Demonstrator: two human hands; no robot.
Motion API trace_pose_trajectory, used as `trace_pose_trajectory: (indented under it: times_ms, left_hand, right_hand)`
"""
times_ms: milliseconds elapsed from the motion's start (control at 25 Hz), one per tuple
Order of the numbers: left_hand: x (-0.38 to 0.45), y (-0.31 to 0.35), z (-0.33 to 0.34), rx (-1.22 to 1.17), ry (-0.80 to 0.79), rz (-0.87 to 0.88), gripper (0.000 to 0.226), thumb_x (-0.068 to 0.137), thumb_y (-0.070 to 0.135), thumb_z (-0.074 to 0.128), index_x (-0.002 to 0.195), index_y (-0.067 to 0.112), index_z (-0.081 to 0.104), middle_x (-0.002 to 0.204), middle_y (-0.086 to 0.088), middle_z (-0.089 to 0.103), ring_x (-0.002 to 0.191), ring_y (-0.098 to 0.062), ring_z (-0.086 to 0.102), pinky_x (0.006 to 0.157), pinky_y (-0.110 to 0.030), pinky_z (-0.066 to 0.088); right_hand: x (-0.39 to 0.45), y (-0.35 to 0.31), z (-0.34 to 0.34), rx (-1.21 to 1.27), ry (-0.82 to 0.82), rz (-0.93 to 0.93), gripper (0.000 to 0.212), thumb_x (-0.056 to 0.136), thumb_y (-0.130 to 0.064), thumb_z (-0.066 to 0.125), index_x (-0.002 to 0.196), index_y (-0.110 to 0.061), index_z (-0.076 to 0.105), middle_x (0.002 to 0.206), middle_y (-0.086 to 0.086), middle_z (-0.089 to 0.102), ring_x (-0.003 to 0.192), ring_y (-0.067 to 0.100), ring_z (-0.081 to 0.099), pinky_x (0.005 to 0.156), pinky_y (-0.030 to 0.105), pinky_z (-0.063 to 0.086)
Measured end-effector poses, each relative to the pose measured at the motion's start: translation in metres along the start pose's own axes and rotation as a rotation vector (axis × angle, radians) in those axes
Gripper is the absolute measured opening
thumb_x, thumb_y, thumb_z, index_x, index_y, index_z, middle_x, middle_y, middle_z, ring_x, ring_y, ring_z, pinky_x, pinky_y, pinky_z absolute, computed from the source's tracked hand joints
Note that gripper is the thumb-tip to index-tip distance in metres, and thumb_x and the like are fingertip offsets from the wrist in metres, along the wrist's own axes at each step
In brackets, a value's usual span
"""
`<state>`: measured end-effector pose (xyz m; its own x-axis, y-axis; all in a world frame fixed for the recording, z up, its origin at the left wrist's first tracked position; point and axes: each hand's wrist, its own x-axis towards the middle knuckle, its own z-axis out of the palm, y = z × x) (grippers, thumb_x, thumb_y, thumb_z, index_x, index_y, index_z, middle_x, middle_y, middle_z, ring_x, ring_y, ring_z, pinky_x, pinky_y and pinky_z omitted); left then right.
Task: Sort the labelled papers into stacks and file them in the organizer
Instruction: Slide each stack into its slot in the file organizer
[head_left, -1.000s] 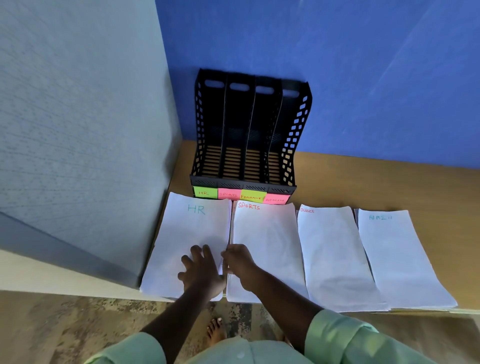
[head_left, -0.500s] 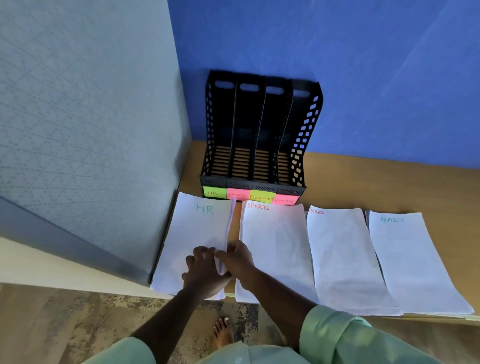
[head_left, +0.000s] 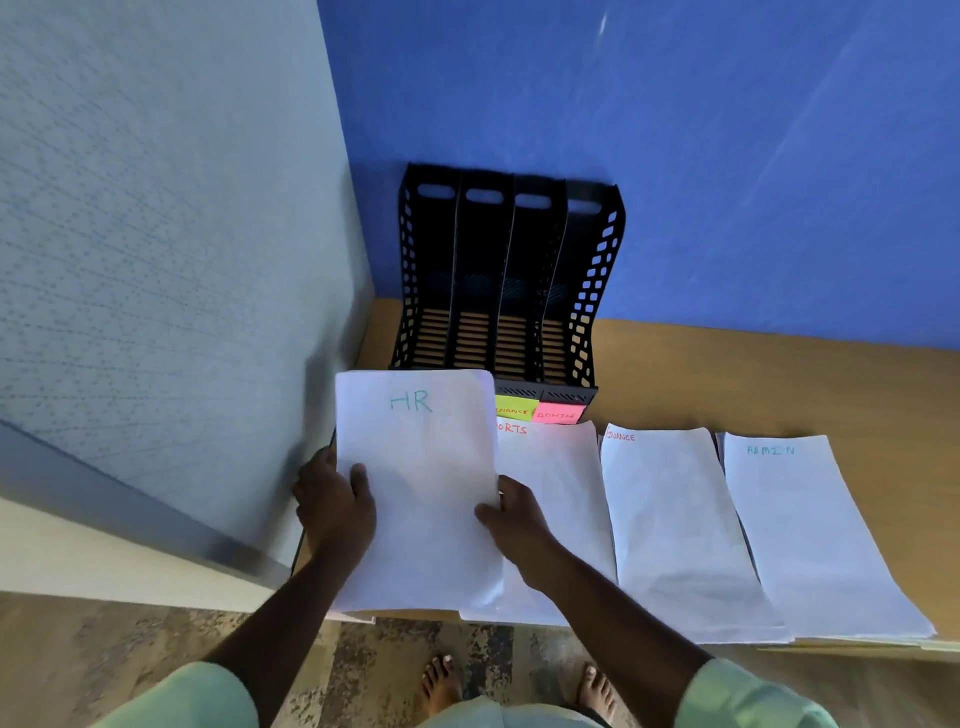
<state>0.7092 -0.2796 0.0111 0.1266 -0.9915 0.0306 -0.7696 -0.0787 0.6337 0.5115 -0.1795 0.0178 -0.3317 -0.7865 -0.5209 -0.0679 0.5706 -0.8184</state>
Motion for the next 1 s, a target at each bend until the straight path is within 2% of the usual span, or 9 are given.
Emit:
trace_pose_trajectory:
  times_ms: [240,320,440,560,680,720,800,920,1000]
  left_hand:
    - [-0.038,0.06,0.025,-0.446,-0.383,0.02,0.017,0.102,0.009,0.04,0.116,0.005,0.048,0.103,-0.008,0.062,0.097,-0.021,0.063,0.074,-0.028,0.047]
    - [-0.051,0.078,0.03,-0.519,-0.355,0.074,0.013,0.102,0.009,0.035,0.112,0.008,0.044,0.093,0.003,0.059,0.087,0.0,0.061,0.066,-0.023,0.043]
    - [-0.069,0.107,0.03,-0.551,-0.256,0.229,0.006,0.102,0.006,0.036,0.105,0.01,0.038,0.086,0.009,0.053,0.077,0.009,0.057,0.062,-0.016,0.041]
    - [-0.092,0.131,0.031,-0.57,-0.142,0.347,0.009,0.103,0.01,0.038,0.112,0.008,0.036,0.086,0.014,0.052,0.077,0.008,0.058,0.063,-0.005,0.041]
    - [-0.105,0.135,0.045,-0.522,-0.132,0.377,0.058,0.103,0.039,0.032,0.105,-0.017,0.047,0.061,0.012,0.041,0.054,0.0,0.05,0.055,-0.007,0.037]
    - [-0.106,0.134,0.049,-0.527,-0.134,0.382,0.056,0.103,0.038,0.033,0.104,-0.016,0.048,0.065,0.013,0.043,0.057,-0.001,0.051,0.057,-0.005,0.038]
    - [-0.11,0.138,0.051,-0.531,-0.166,0.346,0.019,0.101,0.016,0.038,0.117,0.005,0.039,0.084,0.005,0.052,0.072,-0.009,0.054,0.068,-0.002,0.04]
    - [-0.108,0.149,0.057,-0.491,-0.143,0.362,0.028,0.099,0.006,0.038,0.115,0.027,0.028,0.091,-0.006,0.055,0.076,-0.017,0.055,0.066,-0.012,0.041]
    - [-0.105,0.158,0.06,-0.484,-0.129,0.354,0.023,0.099,0.008,0.037,0.112,0.026,0.028,0.096,-0.008,0.057,0.08,-0.018,0.057,0.069,-0.022,0.041]
  right_hand:
    - [-0.012,0.006,-0.066,0.049,0.177,-0.079,0.034,0.092,-0.001,0.056,0.121,-0.019,0.062,0.112,0.0,0.072,0.104,0.024,0.068,0.091,0.041,0.059]
    - [-0.017,0.004,-0.078,0.039,0.286,-0.127,0.031,0.095,-0.004,0.057,0.121,-0.02,0.06,0.111,-0.001,0.071,0.102,0.022,0.067,0.089,0.036,0.057]
    - [-0.029,-0.004,-0.09,0.024,0.414,-0.248,0.028,0.099,-0.007,0.055,0.123,-0.019,0.064,0.107,-0.003,0.073,0.097,0.014,0.069,0.082,0.024,0.054]
    - [-0.045,-0.01,-0.101,0.042,0.511,-0.404,0.023,0.101,-0.009,0.058,0.105,-0.029,0.069,0.083,-0.019,0.072,0.075,-0.002,0.065,0.065,0.012,0.046]
    - [-0.053,-0.007,-0.114,0.067,0.514,-0.464,0.035,0.098,-0.006,0.064,0.106,-0.04,0.064,0.094,-0.036,0.069,0.089,-0.011,0.066,0.075,0.009,0.049]
    - [-0.052,-0.003,-0.119,0.071,0.528,-0.472,0.037,0.096,-0.005,0.066,0.112,-0.039,0.064,0.104,-0.037,0.069,0.098,-0.01,0.066,0.083,0.01,0.051]
    - [-0.047,0.003,-0.129,0.052,0.555,-0.442,0.034,0.095,-0.008,0.067,0.117,-0.033,0.067,0.106,-0.033,0.07,0.097,-0.003,0.068,0.085,0.018,0.054]
    - [-0.035,0.002,-0.138,0.026,0.518,-0.367,0.023,0.098,-0.015,0.065,0.115,-0.028,0.069,0.082,-0.036,0.07,0.082,-0.001,0.069,0.077,0.027,0.057]
    - [-0.033,-0.003,-0.141,0.002,0.51,-0.384,0.023,0.099,-0.017,0.064,0.12,-0.023,0.07,0.076,-0.028,0.07,0.079,-0.007,0.067,0.075,0.026,0.054]
